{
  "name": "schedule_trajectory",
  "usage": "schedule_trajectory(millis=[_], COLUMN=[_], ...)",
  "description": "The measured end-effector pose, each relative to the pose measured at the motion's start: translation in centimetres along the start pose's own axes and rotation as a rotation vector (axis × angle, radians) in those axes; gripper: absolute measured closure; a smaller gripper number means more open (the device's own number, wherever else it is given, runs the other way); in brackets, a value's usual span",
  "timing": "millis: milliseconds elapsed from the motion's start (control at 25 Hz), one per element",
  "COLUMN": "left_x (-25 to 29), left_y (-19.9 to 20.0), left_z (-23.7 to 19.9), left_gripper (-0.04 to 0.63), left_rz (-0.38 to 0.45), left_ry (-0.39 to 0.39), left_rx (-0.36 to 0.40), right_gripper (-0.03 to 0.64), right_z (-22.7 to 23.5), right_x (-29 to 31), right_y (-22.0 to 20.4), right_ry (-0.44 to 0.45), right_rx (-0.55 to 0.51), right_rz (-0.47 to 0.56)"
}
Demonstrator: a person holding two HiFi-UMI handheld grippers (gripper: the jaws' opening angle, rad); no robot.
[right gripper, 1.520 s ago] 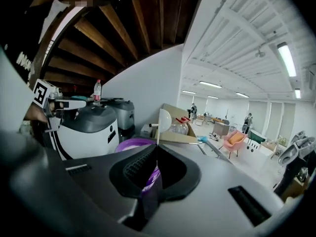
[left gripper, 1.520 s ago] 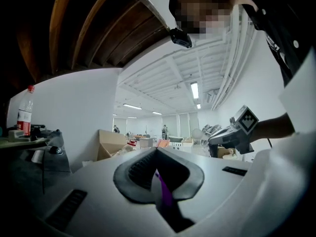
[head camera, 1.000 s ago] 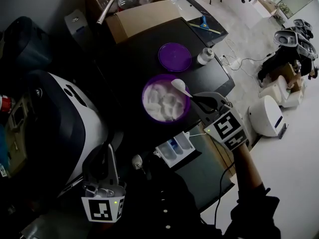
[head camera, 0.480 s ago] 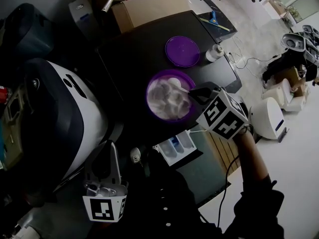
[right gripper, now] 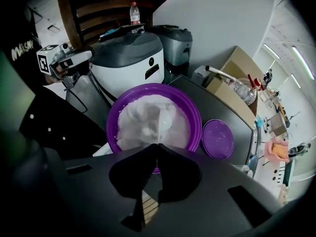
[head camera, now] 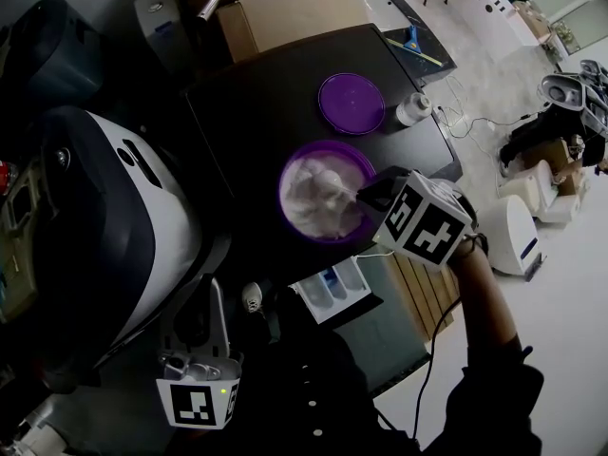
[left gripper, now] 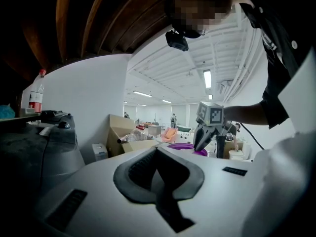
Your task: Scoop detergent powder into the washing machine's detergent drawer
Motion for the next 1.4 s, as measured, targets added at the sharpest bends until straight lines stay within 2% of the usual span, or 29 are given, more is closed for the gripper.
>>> schedule_trajectory(millis=[120, 280, 440, 760, 1080, 1400], left_x=[0.2, 0.0, 0.7, 1.0, 1.0, 0.9], left_y=[-0.1, -0.9, -0.2, 0.0, 0.5, 1.4], left_z=[0.1, 0.4, 0.1, 0.2, 0.2, 0.4], left_gripper=[0.588, 0.588, 0.588, 0.588, 0.588, 0.588], left_rz=[-0.005, -0.071, -0.015, -0.016, 0.0, 0.022], left_ry=[-0.002, 0.0, 0.003, -0.006, -0.016, -0.04], left_rx=[0.003, -0.029, -0.002, -0.005, -0.006, -0.011], right_gripper=[0.584, 0.584, 0.584, 0.584, 0.584, 0.584], right_z=[0.2, 0.6, 0.9, 1.2, 0.3, -1.4], right_x=[0.2, 0.4, 0.3, -0.1, -0.9, -1.3], right_y=[0.0, 0.0, 0.0, -0.5, -1.1, -2.3], right_ry=[0.063, 0.137, 0.194, 0.269, 0.338, 0.453], right_rx=[0.006, 0.037, 0.06, 0.135, 0.237, 0.431], right_rz=[-0.019, -0.008, 0.039, 0.141, 0.304, 0.587])
Point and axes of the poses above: the fingertips, and each gripper's own axes: x forward along the fingers, z to its right, y out of its top, the point moved 6 cm from there along -x, backward along the fingers, and after that the axes turned 12 degrees about y, right-handed, at the moved point
